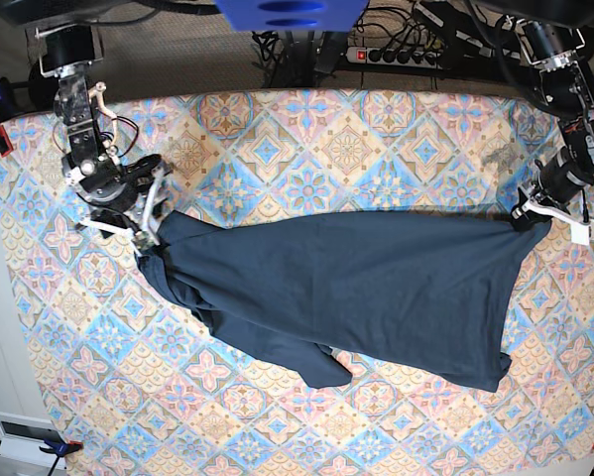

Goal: Layout the t-shirt on the table in an organized manner, then fold the t-shirt properly
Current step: 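Drag the held shirt end with the right gripper away from the left gripper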

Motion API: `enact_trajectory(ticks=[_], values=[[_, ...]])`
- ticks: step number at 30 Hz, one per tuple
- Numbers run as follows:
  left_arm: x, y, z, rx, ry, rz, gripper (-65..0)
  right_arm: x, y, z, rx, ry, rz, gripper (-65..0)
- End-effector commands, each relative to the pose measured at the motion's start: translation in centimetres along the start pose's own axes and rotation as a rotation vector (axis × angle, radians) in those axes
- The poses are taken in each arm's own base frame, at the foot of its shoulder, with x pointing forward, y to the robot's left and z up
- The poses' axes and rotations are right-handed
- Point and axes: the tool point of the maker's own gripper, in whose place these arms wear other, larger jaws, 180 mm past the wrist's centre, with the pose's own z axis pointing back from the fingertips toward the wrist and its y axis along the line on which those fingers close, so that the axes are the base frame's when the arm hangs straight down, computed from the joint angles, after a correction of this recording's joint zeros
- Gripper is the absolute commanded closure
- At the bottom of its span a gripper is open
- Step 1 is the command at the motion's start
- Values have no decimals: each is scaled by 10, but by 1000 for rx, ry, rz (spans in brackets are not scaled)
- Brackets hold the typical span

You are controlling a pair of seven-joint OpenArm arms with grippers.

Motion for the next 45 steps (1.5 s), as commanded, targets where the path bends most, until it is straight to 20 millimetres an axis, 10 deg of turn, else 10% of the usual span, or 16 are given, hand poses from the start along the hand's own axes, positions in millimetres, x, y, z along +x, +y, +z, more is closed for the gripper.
enact_trajectory(ticks=[1, 19, 26, 34, 39, 45], values=[[23, -8, 4, -23, -58, -30, 0, 10, -9, 2, -23, -32, 17, -289], [25, -9, 4, -25, -64, -31, 0, -18, 35, -30, 84, 55, -82, -289], [25, -10, 4, -26, -64, -30, 0, 29, 38, -37, 93, -45, -118, -289], [25, -9, 4, -25, -63, -31, 0, 10, 43, -48, 109, 15, -139, -284], [25, -9, 4, -25, -61, -31, 0, 5, 34, -49, 91, 24, -163, -23], [26, -11, 4, -32, -64, -29, 0, 45, -18, -10, -40, -135, -204, -7]])
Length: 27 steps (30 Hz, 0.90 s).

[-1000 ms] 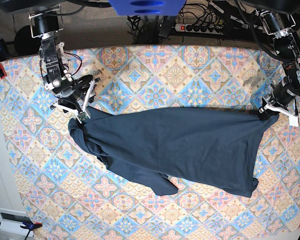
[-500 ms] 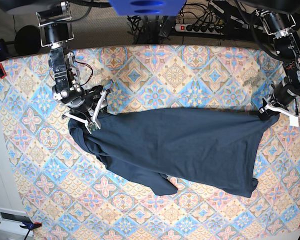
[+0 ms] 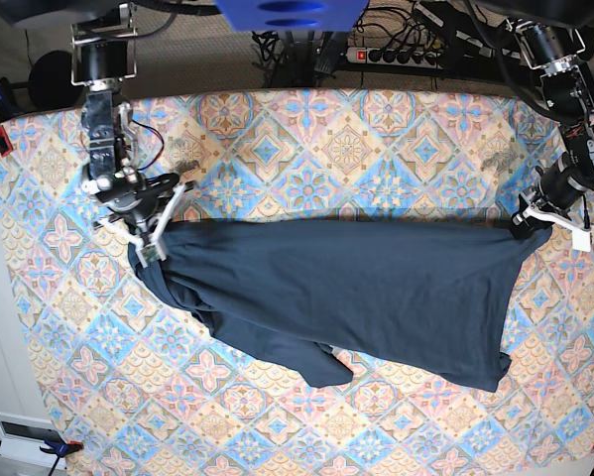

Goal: Layout the t-shirt on the table in an organized manner, then fold the t-shirt properly
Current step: 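Drag the held shirt end with the right gripper away from the left gripper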

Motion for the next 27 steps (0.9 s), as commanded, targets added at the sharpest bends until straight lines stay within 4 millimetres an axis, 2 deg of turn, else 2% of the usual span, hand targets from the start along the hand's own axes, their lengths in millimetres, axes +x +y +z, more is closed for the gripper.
enact_trajectory(ticks=[1, 6, 8, 11, 14, 18, 25, 27], values=[[21, -6, 4, -13, -53, -32, 0, 33, -17, 17, -51, -111, 15, -8], [25, -8, 4, -17, -60, -35, 0, 24, -21, 56, -97, -129, 80, -8], [25, -8, 4, -17, -60, -35, 0, 11, -18, 61, -93, -105, 100, -8], [23, -10, 2, -20, -54, -38, 0, -13, -25, 66, -101, -39, 157, -8], [19, -11, 0, -20, -25, -66, 0, -25, -31, 70, -107, -5, 193, -7], [17, -15, -2, -25, -10, -87, 0, -22, -32, 70, -110, -8, 196, -7], [15, -13, -2, -21, -1, -84, 0, 7, -35, 68, -88, -65, 271, -8], [12, -11, -4, -11, 3, -88, 0, 22, -41, 67, -107, -94, 271, -33]])
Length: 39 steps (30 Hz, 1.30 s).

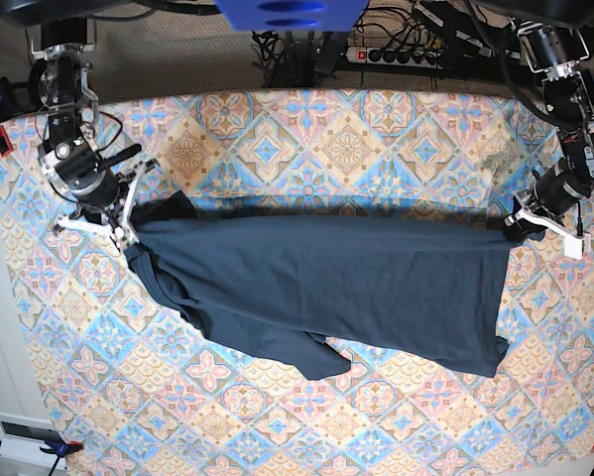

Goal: Layout the t-shirt on the table in an organized manner, then fold the t-shirt properly
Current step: 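Drag the held shirt end with the right gripper away from the left gripper, then stretch the shirt taut between both grippers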

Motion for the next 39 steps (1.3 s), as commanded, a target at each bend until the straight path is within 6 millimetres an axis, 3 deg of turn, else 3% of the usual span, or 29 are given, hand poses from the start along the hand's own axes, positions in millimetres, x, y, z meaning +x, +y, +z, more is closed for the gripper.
enact_trajectory(ticks=[1, 5, 8, 11, 16, 21, 23, 27, 32, 35, 39], values=[[15, 0, 4, 10, -39, -30, 0, 20, -21, 4, -58, -56, 12, -58], [1, 1, -6, 51, 3, -82, 0, 37, -43, -2, -97, -86, -5, -220], [-6, 2, -11, 73, 9, -88, 0, 51, -57, -2, -124, -114, -12, -295], [-4, -5, -19, 73, -2, -93, 0, 49, -56, -2, -122, -110, -12, -290], [-5, 0, -27, 98, 9, -90, 0, 7, -22, -6, -48, -15, -8, -285], [-1, 8, -28, 119, 18, -93, 0, -18, -4, -5, -7, 37, -10, -285], [1, 11, -25, 126, 23, -101, -58, -20, 0, -6, 3, 41, -10, -285], [11, 18, -19, 142, -6, -96, -282, -11, 30, -13, 71, 24, 0, -285], [22, 33, -7, 177, -47, -59, -485, -9, 35, -13, 84, 19, 10, -285], [9, 39, -5, 188, -16, -56, -560, -10, 36, -14, 86, 25, 9, -285], [-31, 48, 4, 189, 87, -25, -561, -11, 38, -13, 89, 27, 10, -285]])
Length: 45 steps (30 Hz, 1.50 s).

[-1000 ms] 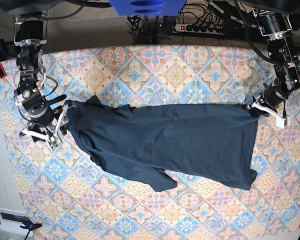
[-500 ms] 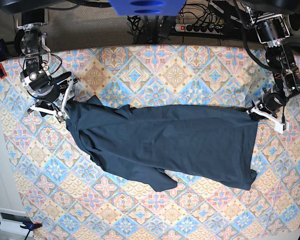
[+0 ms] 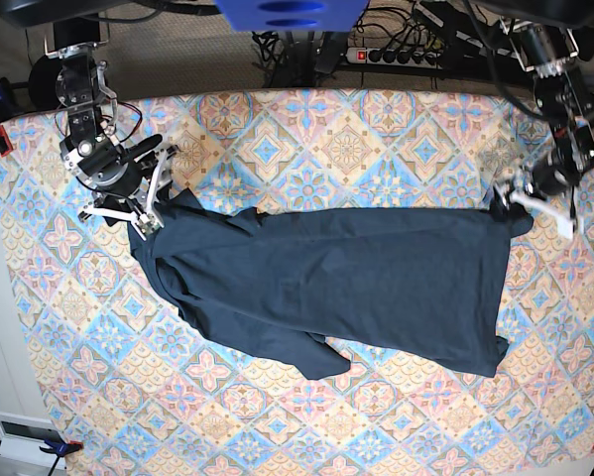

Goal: Layout the t-shirt on the table in an organized manner, then fold the t-shirt properly
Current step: 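Stretch the shirt taut between both grippers, then release and regrasp the shirt shoulder edge with the left gripper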

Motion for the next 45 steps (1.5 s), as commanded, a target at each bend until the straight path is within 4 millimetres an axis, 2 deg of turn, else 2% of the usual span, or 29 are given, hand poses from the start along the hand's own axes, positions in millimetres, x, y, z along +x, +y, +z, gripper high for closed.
enact_trajectory(ticks=[1, 4, 7, 13, 17, 22, 26, 27, 29, 31, 32, 34, 35, 40, 45], values=[[4, 3, 7, -2, -12, -4, -559, 9, -9, 5, -23, -33, 13, -285], [-20, 11, 10, 7, 39, 12, -557, 10, -9, 5, -23, -35, 13, -285], [-23, 15, 11, 15, 38, 18, -557, 10, -9, 5, -23, -35, 13, -285], [-3, 12, 10, 7, -60, 17, -557, 9, -9, 5, -23, -33, 13, -285], [14, 0, 2, -26, -111, 49, -557, 9, -9, 5, -23, -31, 13, -285], [26, 6, -24, -40, -103, 158, -556, 9, -9, 5, -23, -31, 13, -285], [26, -3, -42, -70, -87, 219, -539, 9, -9, 5, -23, -31, 13, -285], [28, -4, -43, -73, -90, 219, -523, 10, -9, 5, -23, -33, 13, -285], [29, -9, -43, -92, -93, 223, -450, 10, -9, 5, -23, -33, 13, -285], [39, -20, -36, -133, -124, 223, -303, 10, -9, 5, -23, -33, 13, -285], [47, -29, -30, -167, -149, 221, -200, 10, -9, 5, -23, -33, 13, -285], [51, -40, -19, -218, -180, 224, -34, 10, -9, 5, -23, -33, 13, -285], [55, -46, -12, -240, -196, 214, 0, 10, -9, 5, -23, -33, 13, -285], [59, -68, 17, -297, -244, 139, -13, 11, -10, 5, -25, -35, 14, -285], [39, -85, 35, -304, -188, 34, 0, 11, -10, 5, -25, -35, 13, -285]])
